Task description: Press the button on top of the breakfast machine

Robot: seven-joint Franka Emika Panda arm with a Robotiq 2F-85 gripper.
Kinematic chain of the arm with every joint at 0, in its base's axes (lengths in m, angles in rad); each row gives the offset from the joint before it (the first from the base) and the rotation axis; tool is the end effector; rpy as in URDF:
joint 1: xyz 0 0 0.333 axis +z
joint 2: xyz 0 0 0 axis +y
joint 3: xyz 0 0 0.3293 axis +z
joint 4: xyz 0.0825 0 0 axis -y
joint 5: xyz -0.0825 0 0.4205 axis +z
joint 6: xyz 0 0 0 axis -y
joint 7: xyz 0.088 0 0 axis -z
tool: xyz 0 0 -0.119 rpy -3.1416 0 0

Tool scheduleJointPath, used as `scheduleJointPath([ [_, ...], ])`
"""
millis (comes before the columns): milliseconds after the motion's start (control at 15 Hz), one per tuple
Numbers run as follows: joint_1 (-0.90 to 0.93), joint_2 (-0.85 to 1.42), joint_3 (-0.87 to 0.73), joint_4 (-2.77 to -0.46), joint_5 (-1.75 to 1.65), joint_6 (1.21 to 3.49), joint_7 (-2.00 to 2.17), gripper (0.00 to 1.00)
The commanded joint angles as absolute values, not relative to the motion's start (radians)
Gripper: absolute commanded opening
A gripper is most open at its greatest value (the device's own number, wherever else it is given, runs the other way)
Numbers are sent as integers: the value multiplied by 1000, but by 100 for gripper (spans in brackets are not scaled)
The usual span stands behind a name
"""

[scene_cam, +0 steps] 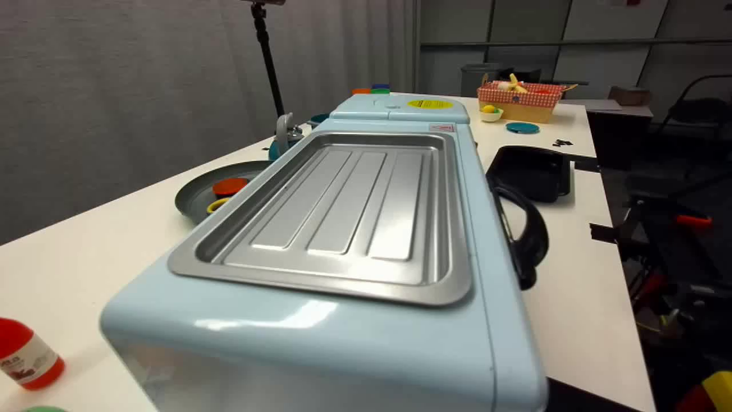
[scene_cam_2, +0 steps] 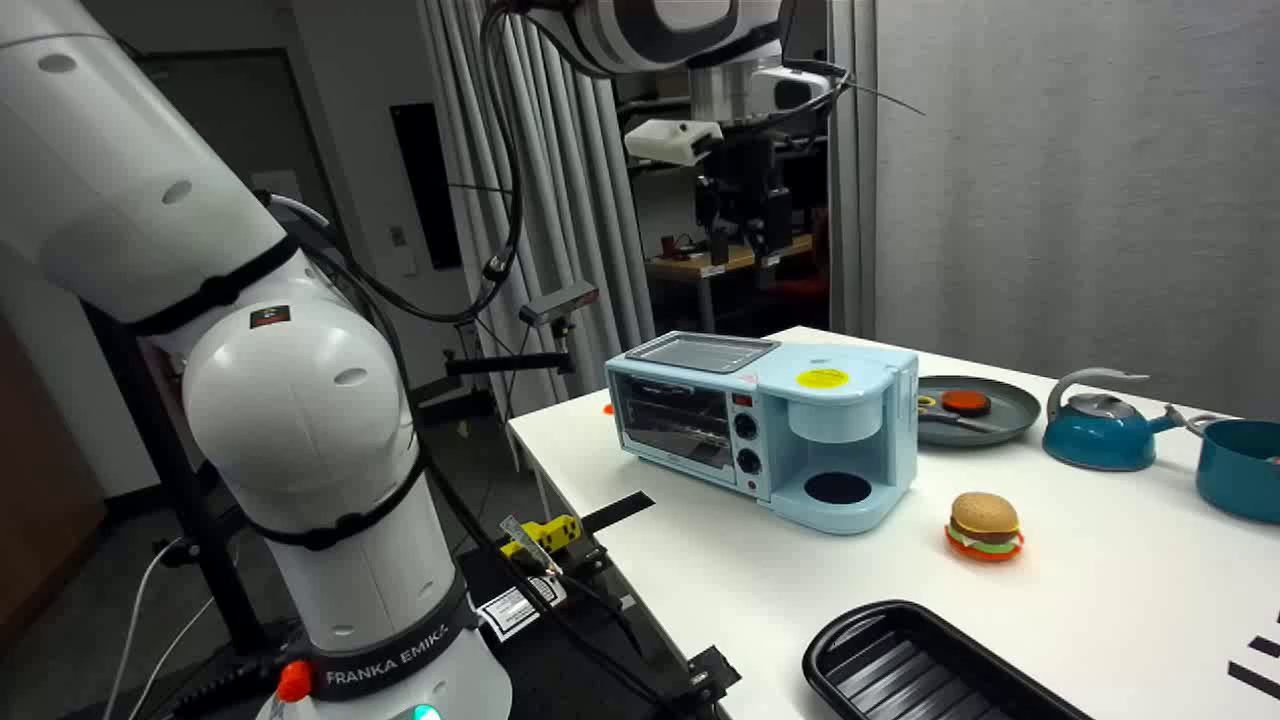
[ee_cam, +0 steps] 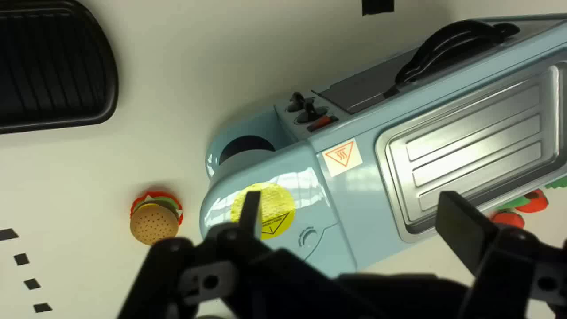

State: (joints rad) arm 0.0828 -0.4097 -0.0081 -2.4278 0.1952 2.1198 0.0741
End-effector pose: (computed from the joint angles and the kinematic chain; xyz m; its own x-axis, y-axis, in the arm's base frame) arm 0.4573 0.0450 0.4519 0.9919 -0.0994 0.0788 -0.0835 -0.9793 -0.1844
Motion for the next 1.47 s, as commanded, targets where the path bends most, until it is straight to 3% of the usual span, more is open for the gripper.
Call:
scheduleJointPath([
  [0, 68, -408, 4, -2426, 201, 2116, 69, 100],
  [1400, 65, -383, 16, -2414, 172, 2104, 76, 100],
])
